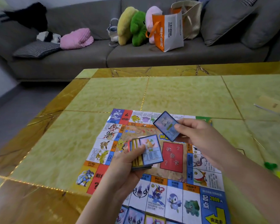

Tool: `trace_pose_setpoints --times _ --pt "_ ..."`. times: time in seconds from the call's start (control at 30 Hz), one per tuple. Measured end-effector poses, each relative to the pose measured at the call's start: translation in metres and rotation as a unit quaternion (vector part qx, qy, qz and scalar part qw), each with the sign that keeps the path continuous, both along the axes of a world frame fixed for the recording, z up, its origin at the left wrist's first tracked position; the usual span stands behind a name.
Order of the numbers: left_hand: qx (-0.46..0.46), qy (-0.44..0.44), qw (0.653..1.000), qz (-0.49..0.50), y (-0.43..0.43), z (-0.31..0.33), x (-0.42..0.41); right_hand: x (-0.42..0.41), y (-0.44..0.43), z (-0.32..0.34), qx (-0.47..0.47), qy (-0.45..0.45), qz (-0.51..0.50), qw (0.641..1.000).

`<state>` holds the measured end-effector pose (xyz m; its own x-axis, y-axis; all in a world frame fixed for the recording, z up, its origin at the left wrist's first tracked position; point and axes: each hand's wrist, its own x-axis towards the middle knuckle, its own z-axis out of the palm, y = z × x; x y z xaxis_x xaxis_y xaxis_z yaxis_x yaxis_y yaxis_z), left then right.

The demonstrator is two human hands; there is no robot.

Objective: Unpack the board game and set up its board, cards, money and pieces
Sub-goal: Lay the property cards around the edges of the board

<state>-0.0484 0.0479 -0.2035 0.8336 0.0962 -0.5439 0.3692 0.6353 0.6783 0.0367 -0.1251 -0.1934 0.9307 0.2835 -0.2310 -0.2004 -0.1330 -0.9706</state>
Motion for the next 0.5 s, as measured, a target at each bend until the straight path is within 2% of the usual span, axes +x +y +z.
trace_pose_setpoints --times 0.2,0.33,0.5 --pt "0.013 -0.015 1.0 -0.023 -0.01 -0.002 -0.003 -0.016 -0.002 -0.019 -0.031 -0.001 -0.029 0.999" --pt "0.013 -0.038 0.998 -0.039 -0.011 -0.002 -0.005 -0.024 0.0 -0.017 -0.03 -0.02 0.011 0.999" --pt "0.043 -0.046 0.998 -0.003 -0.017 -0.001 -0.002 -0.025 0.007 -0.01 -0.106 -0.111 0.071 0.986"
